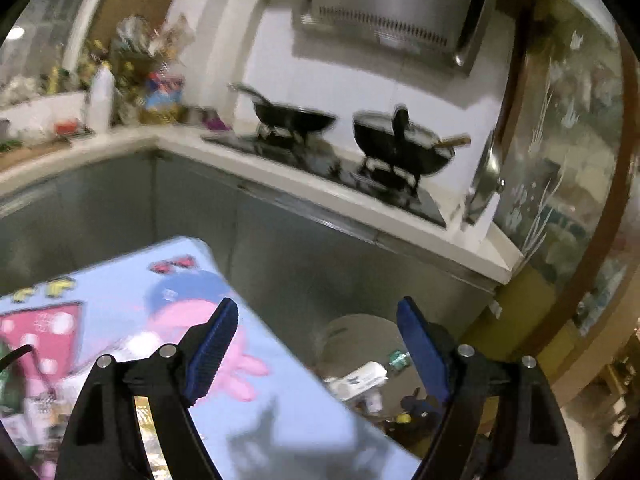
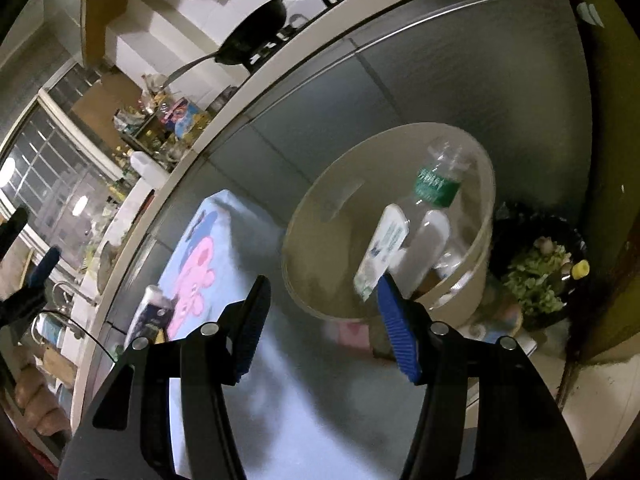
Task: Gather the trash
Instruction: 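Return both grippers to the table over the green can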
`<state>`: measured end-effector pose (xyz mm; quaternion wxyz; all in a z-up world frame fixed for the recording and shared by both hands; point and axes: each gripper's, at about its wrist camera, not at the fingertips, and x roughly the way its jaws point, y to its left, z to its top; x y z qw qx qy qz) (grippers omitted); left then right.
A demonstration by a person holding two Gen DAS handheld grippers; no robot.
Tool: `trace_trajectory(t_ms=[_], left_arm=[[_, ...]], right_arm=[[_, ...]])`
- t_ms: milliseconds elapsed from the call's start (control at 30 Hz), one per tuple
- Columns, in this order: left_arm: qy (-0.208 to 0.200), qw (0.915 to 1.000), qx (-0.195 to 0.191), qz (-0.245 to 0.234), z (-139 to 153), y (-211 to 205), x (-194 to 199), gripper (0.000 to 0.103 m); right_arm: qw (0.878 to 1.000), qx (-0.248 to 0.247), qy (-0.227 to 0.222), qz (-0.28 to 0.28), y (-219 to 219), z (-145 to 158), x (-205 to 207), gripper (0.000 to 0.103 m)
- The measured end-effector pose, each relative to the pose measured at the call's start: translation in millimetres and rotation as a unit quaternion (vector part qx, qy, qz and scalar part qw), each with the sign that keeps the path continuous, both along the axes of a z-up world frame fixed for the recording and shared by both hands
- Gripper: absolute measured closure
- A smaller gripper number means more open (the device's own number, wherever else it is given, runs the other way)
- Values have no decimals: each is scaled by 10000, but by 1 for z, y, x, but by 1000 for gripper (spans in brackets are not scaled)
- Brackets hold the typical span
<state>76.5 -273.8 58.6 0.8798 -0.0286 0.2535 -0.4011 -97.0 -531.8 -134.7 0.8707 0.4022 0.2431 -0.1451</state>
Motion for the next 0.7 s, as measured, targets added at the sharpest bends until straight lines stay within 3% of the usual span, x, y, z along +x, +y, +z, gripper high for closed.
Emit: trace_trajectory(t_ms=[267, 433, 533, 700], left_arm=[[-603, 9914, -434, 1079, 45, 161, -21, 22], [-926, 9755, -401, 1953, 62, 259, -35, 22], [-1004, 9661, -249, 2367, 65, 303, -41, 22], [-738, 9522, -104, 2961, 48, 368, -36, 22]], right_arm=[[9967, -217, -215, 755, 69, 31, 25, 50], [9862, -382, -242, 1594, 131, 46, 57, 63], [9759, -350, -177, 2148, 172, 46, 77, 71], [9611, -423, 68, 2728, 229, 44, 105, 72]])
